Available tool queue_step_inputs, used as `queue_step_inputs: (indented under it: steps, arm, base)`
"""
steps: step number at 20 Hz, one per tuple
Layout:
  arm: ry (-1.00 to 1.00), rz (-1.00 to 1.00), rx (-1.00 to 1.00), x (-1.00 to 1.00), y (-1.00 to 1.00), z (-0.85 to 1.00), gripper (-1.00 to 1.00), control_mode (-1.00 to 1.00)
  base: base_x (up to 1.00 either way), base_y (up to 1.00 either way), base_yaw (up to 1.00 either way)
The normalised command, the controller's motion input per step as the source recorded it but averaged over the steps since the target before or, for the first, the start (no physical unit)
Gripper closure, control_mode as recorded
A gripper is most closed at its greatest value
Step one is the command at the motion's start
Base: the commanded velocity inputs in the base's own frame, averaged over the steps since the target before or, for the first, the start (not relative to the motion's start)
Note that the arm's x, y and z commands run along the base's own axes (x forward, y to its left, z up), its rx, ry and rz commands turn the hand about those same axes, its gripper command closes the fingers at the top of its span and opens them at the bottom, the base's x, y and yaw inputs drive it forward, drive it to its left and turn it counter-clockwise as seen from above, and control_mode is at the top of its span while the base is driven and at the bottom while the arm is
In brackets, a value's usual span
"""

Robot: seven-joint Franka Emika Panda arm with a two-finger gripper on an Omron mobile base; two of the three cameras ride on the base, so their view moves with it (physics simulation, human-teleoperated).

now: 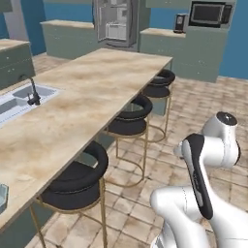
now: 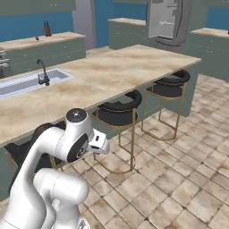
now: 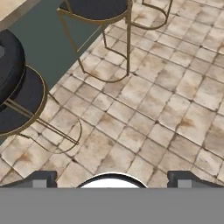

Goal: Place the cold items (bell pepper and orange) from the fridge in one tupperware on the dining counter. Place the warm items (kebab skewer and hot dog) in the stove area in another tupperware.

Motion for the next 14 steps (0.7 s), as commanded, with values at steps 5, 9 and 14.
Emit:
queue_step_inputs:
  steps: [5,9,14]
  arm:
    - [0.00,0.00,0.00,0.00,0.00,0.00,-1.00,1.00]
    - [0.00,0.00,0.00,0.00,0.00,0.00,-1.00,1.00]
    - [0.00,0.00,0.00,0.00,0.00,0.00,-1.00,1.00]
  base:
    - [-1.00,0.94,0.63]
    - [-1.00,0.97,0.62]
    - [-0.83,0.87,0.54]
